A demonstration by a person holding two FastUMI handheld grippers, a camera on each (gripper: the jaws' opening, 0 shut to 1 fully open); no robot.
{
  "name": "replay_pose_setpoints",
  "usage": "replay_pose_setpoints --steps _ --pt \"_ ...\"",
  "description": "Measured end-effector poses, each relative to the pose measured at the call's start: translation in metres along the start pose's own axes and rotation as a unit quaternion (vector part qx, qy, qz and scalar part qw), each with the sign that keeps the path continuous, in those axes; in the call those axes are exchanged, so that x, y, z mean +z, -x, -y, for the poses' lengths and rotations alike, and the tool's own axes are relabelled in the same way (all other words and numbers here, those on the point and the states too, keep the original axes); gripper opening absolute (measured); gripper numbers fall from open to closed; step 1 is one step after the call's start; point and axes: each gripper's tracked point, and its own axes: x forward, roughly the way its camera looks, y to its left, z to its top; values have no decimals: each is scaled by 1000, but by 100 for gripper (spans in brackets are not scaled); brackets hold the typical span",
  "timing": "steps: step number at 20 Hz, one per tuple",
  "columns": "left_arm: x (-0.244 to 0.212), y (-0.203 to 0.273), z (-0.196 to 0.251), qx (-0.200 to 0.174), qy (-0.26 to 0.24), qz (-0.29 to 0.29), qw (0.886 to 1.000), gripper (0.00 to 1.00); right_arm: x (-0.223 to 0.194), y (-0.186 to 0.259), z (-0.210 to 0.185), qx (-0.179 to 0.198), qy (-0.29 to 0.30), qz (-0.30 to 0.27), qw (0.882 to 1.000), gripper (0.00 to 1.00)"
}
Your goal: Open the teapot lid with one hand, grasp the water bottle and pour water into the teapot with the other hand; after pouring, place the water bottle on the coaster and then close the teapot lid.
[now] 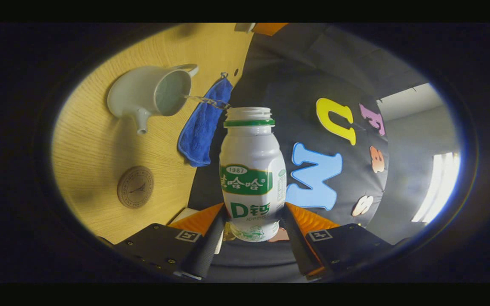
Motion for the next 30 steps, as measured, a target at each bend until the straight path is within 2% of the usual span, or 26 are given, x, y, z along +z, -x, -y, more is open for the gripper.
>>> replay_pose_setpoints --steps 3,4,5,9,10,13,14,21,22,23,25,26,27,30 --pt "0 0 0 -1 0 -1 1000 16 1 -1 4 -5 8 3 1000 76" --pt "0 0 0 -1 0 -1 1000 12 1 -1 4 -6 10 5 1000 76" --pt "-1 0 1 -1 0 -1 1000 16 2 -1 5 -7 13 6 1000 76" --pt "0 0 1 -1 0 -1 1000 16 3 -2 7 -11 21 10 1000 76" --pt "0 0 1 -1 0 -1 1000 12 3 -2 8 -12 24 11 1000 76" --pt "0 0 1 0 0 -1 1000 12 4 -3 10 -17 28 13 999 76" --pt "0 0 1 0 1 -1 1000 16 4 -3 10 -19 29 13 999 76" --pt "-2 0 1 0 1 -2 1000 16 7 -1 15 -30 39 21 999 76" --pt "-2 0 2 0 1 -2 1000 12 7 -1 15 -31 39 21 999 76" --pt "-2 0 1 0 0 -2 1000 16 7 -1 15 -32 37 21 999 76" --pt "-2 0 1 0 0 -2 1000 16 7 0 16 -34 36 22 999 76" --pt "-1 0 1 0 0 -2 1000 12 8 0 16 -35 36 22 998 76" --pt "-1 0 1 1 1 -1 1000 16 8 -1 16 -36 36 23 998 76" --pt "-1 0 1 1 1 -1 1000 16 8 0 17 -39 39 25 998 76"
